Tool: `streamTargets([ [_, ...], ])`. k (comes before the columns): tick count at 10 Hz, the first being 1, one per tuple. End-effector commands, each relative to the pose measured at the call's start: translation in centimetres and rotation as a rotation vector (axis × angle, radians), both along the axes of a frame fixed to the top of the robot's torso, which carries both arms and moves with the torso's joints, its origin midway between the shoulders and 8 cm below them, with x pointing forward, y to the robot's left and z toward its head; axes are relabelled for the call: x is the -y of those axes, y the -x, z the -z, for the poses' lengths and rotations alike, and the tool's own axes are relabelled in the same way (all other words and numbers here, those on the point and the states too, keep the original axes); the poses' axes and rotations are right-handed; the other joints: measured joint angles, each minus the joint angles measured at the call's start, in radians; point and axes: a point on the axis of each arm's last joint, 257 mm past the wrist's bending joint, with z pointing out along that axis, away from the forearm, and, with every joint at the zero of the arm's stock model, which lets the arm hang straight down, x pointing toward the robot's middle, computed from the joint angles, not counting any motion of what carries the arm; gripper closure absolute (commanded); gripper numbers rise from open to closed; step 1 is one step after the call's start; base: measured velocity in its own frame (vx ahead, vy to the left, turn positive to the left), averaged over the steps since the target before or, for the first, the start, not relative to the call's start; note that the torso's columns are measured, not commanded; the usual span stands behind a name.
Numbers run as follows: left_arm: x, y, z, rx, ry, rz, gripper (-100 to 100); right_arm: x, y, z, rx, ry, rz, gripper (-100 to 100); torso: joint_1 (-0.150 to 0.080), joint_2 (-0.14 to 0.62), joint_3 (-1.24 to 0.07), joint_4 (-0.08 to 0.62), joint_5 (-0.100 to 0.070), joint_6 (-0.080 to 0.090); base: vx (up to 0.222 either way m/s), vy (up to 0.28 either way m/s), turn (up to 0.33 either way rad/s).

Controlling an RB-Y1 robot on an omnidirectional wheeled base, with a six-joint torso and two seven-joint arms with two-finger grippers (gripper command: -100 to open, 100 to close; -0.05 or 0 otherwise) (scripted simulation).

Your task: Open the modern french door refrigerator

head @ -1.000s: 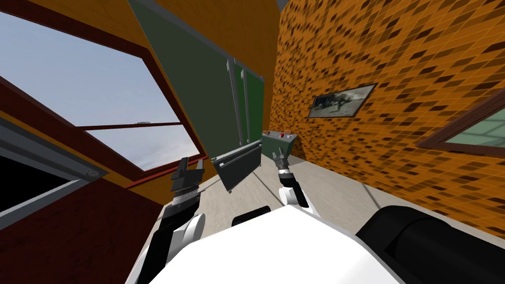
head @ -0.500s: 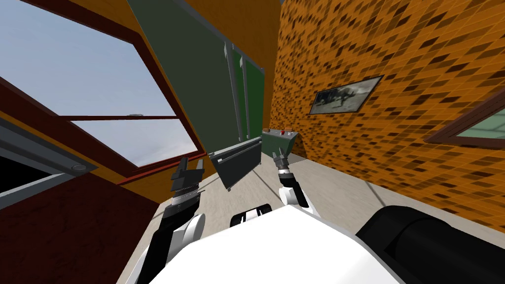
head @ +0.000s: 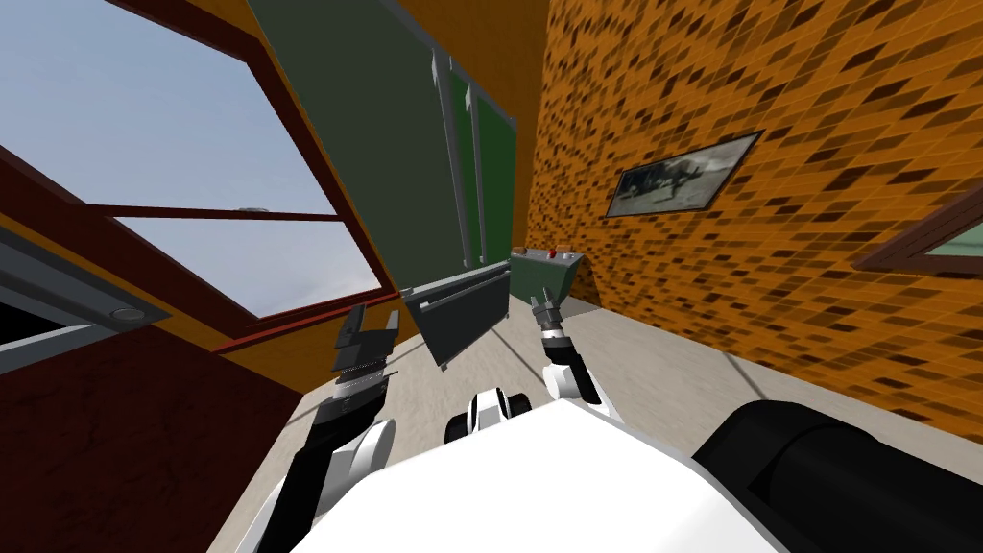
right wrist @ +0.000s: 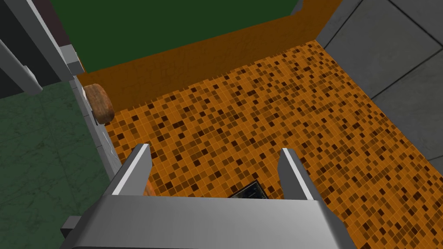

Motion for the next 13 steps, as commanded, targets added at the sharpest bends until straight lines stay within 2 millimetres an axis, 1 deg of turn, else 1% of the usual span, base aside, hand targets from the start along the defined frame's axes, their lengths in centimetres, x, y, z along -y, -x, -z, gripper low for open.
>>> streamTargets([
  [1, -0.1, -0.6, 0.3, -0.041, 0.003, 0.034, -100, 0.0, 0.0, 0.0, 0.0, 0.0, 0.0, 0, -0.002, 0.0, -0.001, 0.001, -0.001, 0.0, 0.119, -0.091, 0.053],
  [5, -0.8, -1.4, 0.8, -0.097, 0.053, 0.064, -100, 0.0, 0.0, 0.0, 0.0, 0.0, 0.0, 0, 0.002, 0.002, 0.0, 0.002, 0.001, 0.0, 0.135, -0.059, 0.051],
  [8, -1.4, -2.1, 1.4, -0.147, 0.11, 0.086, -100, 0.0, 0.0, 0.0, 0.0, 0.0, 0.0, 0, -0.001, 0.003, 0.0, 0.002, 0.0, 0.0, 0.139, -0.103, 0.064],
  [10, -1.8, -2.6, 2.0, -0.185, 0.154, 0.102, -100, 0.0, 0.0, 0.0, 0.0, 0.0, 0.0, 0, 0.002, 0.003, 0.0, 0.002, 0.001, 0.0, 0.154, -0.09, 0.072],
  [13, -2.4, -3.4, 3.1, -0.245, 0.228, 0.126, -100, 0.0, 0.0, 0.0, 0.0, 0.0, 0.0, 0, 0.001, 0.002, 0.0, 0.002, 0.0, 0.0, 0.162, -0.112, 0.069],
])
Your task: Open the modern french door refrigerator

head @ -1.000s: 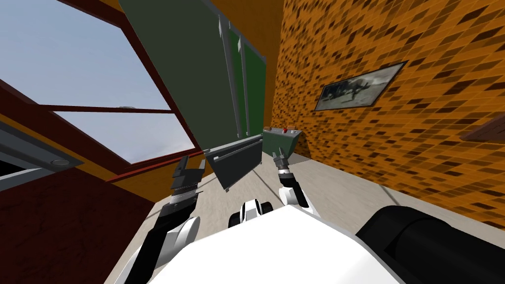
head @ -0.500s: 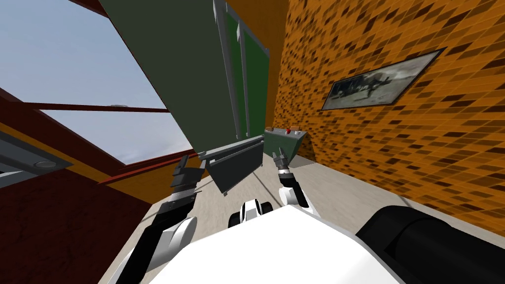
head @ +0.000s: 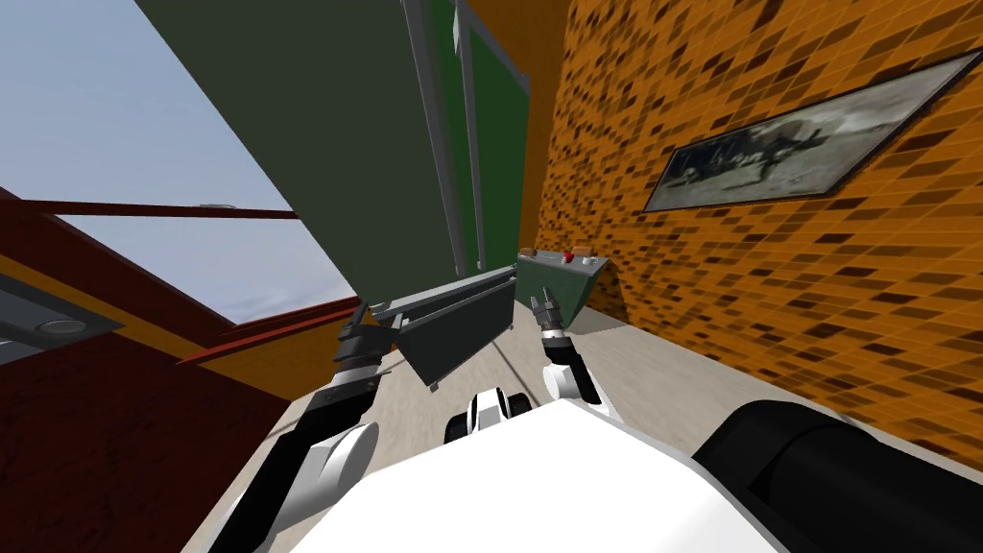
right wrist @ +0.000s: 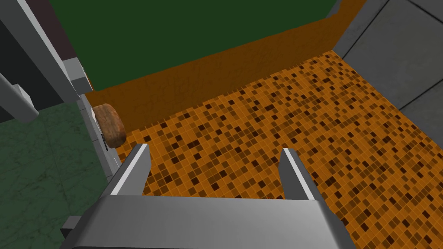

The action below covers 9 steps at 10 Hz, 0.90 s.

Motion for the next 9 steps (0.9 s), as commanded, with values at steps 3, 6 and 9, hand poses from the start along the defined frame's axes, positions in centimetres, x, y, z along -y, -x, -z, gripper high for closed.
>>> streamTargets([
  [3, -0.8, -1.1, 1.9, -0.091, 0.096, 0.026, -100, 0.0, 0.0, 0.0, 0.0, 0.0, 0.0, 0, 0.002, 0.001, 0.001, 0.0, 0.001, 0.0, 0.141, -0.089, 0.067],
  [6, -1.4, -1.8, 3.8, -0.166, 0.188, 0.045, -100, 0.0, 0.0, 0.0, 0.0, 0.0, 0.0, 0, -0.003, 0.002, 0.001, 0.001, -0.001, 0.0, 0.128, -0.106, 0.075],
  [9, -1.7, -2.2, 5.5, -0.226, 0.253, 0.058, -100, 0.0, 0.0, 0.0, 0.0, 0.0, 0.0, 0, 0.003, 0.002, 0.001, 0.0, 0.001, 0.0, 0.137, -0.088, 0.042],
])
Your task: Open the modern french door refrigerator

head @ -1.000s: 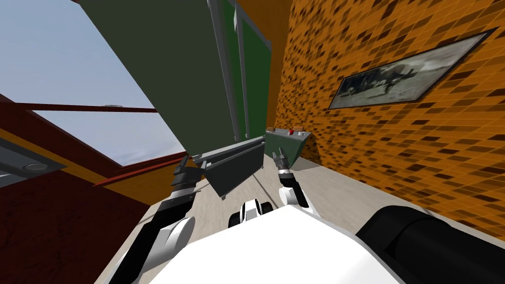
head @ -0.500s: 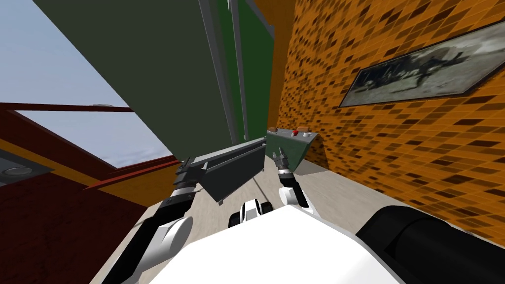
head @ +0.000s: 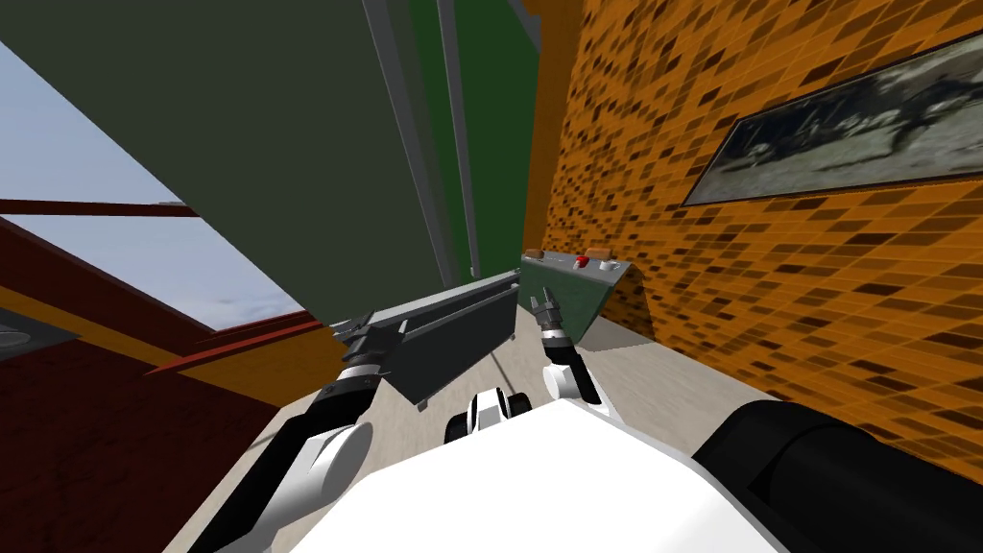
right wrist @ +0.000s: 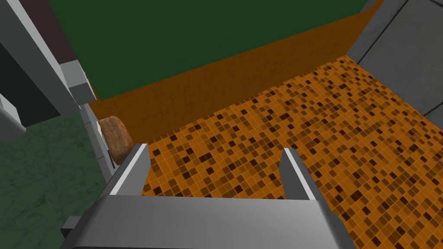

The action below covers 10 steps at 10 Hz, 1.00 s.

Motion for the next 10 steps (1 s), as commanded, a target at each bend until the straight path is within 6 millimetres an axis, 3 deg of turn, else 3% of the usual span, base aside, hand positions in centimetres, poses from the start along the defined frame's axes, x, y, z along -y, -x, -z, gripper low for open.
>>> streamTargets([
  [1, -0.3, -0.5, 1.8, -0.065, 0.073, 0.015, -100, 0.0, 0.0, 0.0, 0.0, 0.0, 0.0, 0, 0.001, 0.001, 0.001, 0.001, 0.001, 0.0, 0.14, -0.086, 0.086],
  [6, -0.3, -0.8, 4.8, -0.181, 0.231, 0.053, -100, 0.0, 0.0, 0.0, 0.0, 0.0, 0.0, 0, -0.001, 0.0, 0.0, 0.0, 0.0, 0.0, 0.166, -0.141, 0.085],
  [10, 0.5, -0.6, 5.3, -0.235, 0.319, 0.093, -100, 0.0, 0.0, 0.0, 0.0, 0.0, 0.0, 0, -0.002, -0.002, -0.001, 0.0, -0.001, 0.0, 0.136, -0.115, 0.065],
])
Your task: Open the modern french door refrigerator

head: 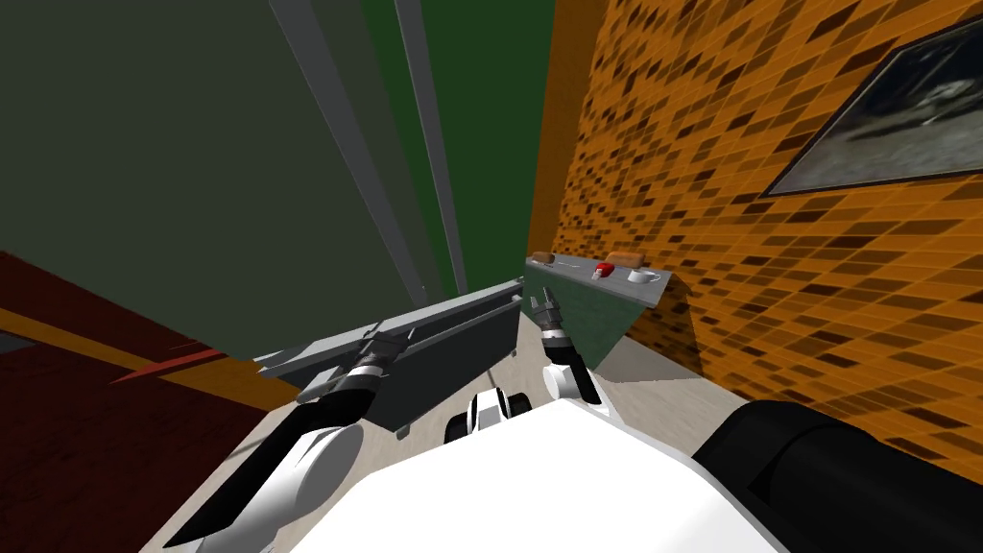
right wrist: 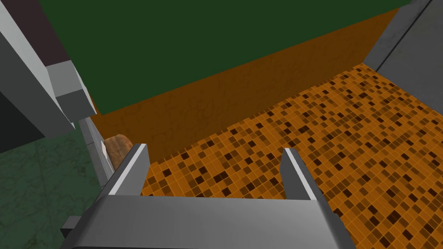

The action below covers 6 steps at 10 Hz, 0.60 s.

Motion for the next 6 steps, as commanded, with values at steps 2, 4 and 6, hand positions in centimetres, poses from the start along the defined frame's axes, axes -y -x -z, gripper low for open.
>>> streamTargets([
  [2, 1.0, 0.5, -0.7, -0.02, 0.058, 0.038, -100, 0.0, 0.0, 0.0, 0.0, 0.0, 0.0, 0, -0.001, 0.001, 0.001, 0.0, 0.0, 0.0, 0.125, -0.108, 0.055],
  [4, 1.7, 0.9, -2.3, -0.003, 0.068, 0.061, -100, 0.0, 0.0, 0.0, 0.0, 0.0, 0.0, 0, 0.0, 0.002, 0.001, 0.001, 0.0, 0.0, 0.089, -0.083, 0.042],
  [6, 2.5, 1.5, -4.4, 0.03, 0.065, 0.082, -100, 0.0, 0.0, 0.0, 0.0, 0.0, 0.0, 0, 0.001, 0.003, 0.002, 0.001, 0.0, 0.0, 0.051, -0.047, 0.023],
])
